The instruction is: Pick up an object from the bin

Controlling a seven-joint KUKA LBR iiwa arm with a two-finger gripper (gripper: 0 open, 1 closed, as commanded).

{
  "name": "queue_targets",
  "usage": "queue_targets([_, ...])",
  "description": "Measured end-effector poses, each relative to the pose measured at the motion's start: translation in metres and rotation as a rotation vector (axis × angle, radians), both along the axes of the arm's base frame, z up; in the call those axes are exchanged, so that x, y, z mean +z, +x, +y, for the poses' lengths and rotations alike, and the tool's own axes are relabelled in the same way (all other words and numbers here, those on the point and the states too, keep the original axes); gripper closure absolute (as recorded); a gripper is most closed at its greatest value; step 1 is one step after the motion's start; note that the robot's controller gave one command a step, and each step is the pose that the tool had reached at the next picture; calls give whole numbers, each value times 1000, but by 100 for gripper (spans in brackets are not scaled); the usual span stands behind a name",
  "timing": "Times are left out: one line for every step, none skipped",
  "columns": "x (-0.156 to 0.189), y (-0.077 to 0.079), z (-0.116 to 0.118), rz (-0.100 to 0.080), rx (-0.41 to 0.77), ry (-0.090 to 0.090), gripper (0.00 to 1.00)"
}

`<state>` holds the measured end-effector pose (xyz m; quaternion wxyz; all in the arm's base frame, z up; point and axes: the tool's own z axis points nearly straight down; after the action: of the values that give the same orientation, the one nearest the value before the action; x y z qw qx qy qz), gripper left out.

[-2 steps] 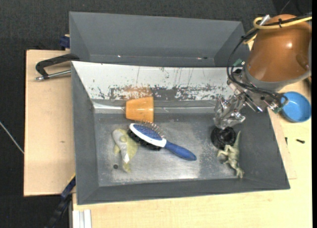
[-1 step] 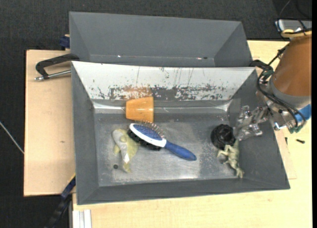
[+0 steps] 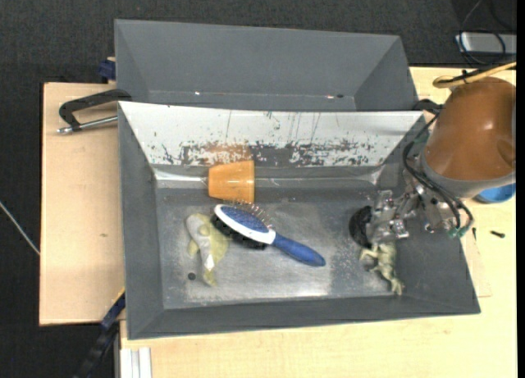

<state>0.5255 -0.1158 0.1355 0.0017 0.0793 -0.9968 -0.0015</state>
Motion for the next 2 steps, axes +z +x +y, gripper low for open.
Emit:
queue_targets([3, 1, -1, -5, 1, -2, 0])
queue_targets([-32, 16, -39, -13, 24, -3, 0])
